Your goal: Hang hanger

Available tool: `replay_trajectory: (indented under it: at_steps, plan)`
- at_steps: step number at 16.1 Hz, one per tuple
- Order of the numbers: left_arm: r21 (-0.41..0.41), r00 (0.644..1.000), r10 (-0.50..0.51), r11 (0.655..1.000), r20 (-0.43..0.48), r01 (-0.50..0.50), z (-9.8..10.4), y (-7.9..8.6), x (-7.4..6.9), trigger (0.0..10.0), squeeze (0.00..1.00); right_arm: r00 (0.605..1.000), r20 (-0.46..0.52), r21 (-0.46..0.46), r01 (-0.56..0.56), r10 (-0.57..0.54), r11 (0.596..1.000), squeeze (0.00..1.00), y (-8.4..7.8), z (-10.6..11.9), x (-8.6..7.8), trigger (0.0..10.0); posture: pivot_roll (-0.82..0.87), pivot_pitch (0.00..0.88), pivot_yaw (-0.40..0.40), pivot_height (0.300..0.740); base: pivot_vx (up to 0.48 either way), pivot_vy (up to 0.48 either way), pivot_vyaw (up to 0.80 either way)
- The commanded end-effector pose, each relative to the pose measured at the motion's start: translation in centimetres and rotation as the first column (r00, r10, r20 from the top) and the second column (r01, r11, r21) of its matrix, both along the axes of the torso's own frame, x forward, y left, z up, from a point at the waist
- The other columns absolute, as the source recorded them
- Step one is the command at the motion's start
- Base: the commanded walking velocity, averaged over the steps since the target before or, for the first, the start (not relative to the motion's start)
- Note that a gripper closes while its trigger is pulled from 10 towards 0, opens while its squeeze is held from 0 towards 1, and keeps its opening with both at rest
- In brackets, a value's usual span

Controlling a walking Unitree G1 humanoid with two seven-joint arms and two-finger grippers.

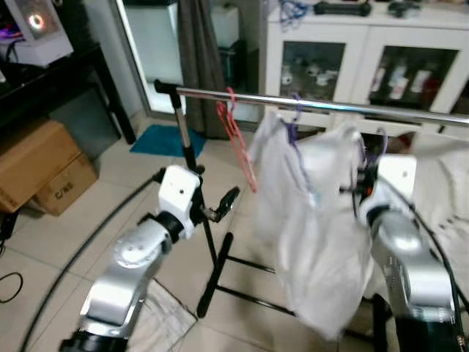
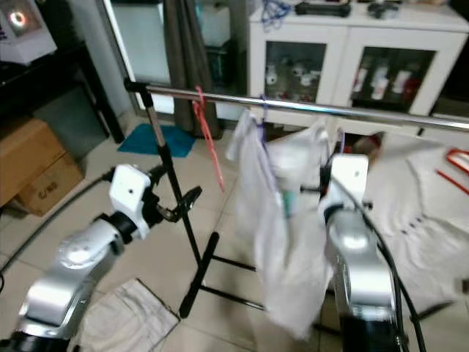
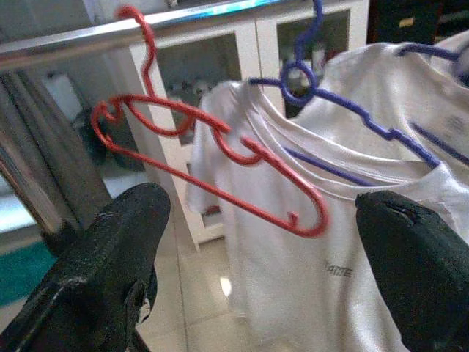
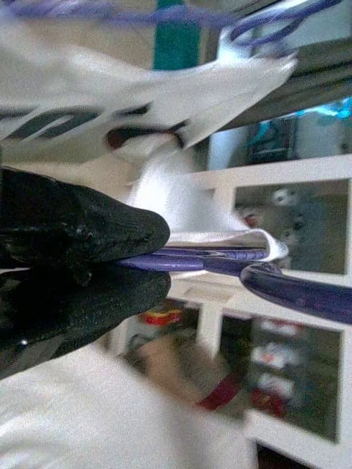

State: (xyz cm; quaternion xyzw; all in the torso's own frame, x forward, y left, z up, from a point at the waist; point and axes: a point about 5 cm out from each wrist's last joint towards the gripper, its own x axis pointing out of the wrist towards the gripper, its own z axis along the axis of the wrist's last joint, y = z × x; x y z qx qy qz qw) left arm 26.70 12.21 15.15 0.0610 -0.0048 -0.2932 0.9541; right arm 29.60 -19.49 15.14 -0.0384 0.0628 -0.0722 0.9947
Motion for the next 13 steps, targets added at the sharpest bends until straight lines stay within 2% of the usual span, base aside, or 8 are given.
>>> replay_trajectory:
  at_steps: [1, 3, 4, 5, 6, 10, 11, 13]
  plan:
    - [-0.009, 0.999, -0.052, 0.999, 0.008, 0.052, 0.5, -0.1, -0.3, 10.0, 1.0, 0.999, 0.042, 0.006, -0.017, 0.017, 1.0, 0.0, 0.5, 1.0, 1.0, 10.0, 0.1, 0.006, 0.059, 0.74, 0.0, 0.0, 0.0]
    - [-0.023, 0.991, -0.133, 0.991, 0.01, 0.133, 1.2, -0.8, -0.7, 10.0, 1.0, 0.998, 0.056, -0.02, -0.007, 0.008, 1.0, 0.0, 0.0, 1.8, 2.1, 10.0, 0.11, 0.01, 0.057, 0.74, 0.0, 0.0, 0.0]
    - [-0.015, 0.985, -0.173, 0.985, 0.0, 0.173, 1.2, -1.3, -1.1, 10.0, 0.88, 0.999, 0.053, -0.044, -0.004, 0.007, 0.999, 0.0, -0.2, 2.3, 2.9, 10.0, 0.1, 0.014, 0.056, 0.74, 0.0, 0.0, 0.0]
    - [-0.013, 0.978, -0.21, 0.978, -0.006, 0.21, 1.2, -1.6, -1.5, 10.0, 0.86, 0.999, 0.049, -0.047, -0.003, 0.005, 0.999, 0.0, -0.4, 2.6, 3.6, 10.0, 0.1, 0.016, 0.054, 0.74, 0.0, 0.0, 0.0]
    - [-0.014, 0.975, -0.22, 0.975, -0.003, 0.22, 1.3, -1.8, -1.6, 10.0, 0.71, 0.999, 0.037, -0.056, -0.006, 0.008, 0.998, 0.0, -0.5, 2.7, 4.0, 10.0, 0.1, 0.018, 0.053, 0.74, 0.0, 0.0, 0.0]
    - [-0.004, 0.964, -0.263, 0.965, -0.027, 0.263, 1.4, -2.1, -1.9, 10.0, 0.56, 1.0, -0.025, -0.026, -0.018, 0.017, 0.999, 0.0, -0.5, 3.0, 6.4, 10.0, 0.1, 0.026, 0.051, 0.74, 0.0, 0.0, 0.0]
    - [0.0, 0.961, -0.275, 0.961, -0.042, 0.275, 1.4, -2.1, -2.1, 10.0, 0.41, 0.999, -0.053, -0.005, -0.001, 0.001, 1.0, 0.0, -0.8, 3.1, 7.5, 10.0, 0.11, 0.027, 0.05, 0.74, 0.0, 0.0, 0.0]
    - [-0.001, 0.956, -0.285, 0.958, -0.066, 0.285, 1.2, -2.1, -2.2, 10.0, 0.24, 0.995, -0.1, 0.016, 0.014, -0.012, 1.0, 0.0, -1.0, 2.8, 8.5, 10.0, 0.11, 0.028, 0.049, 0.74, 0.0, 0.0, 0.0]
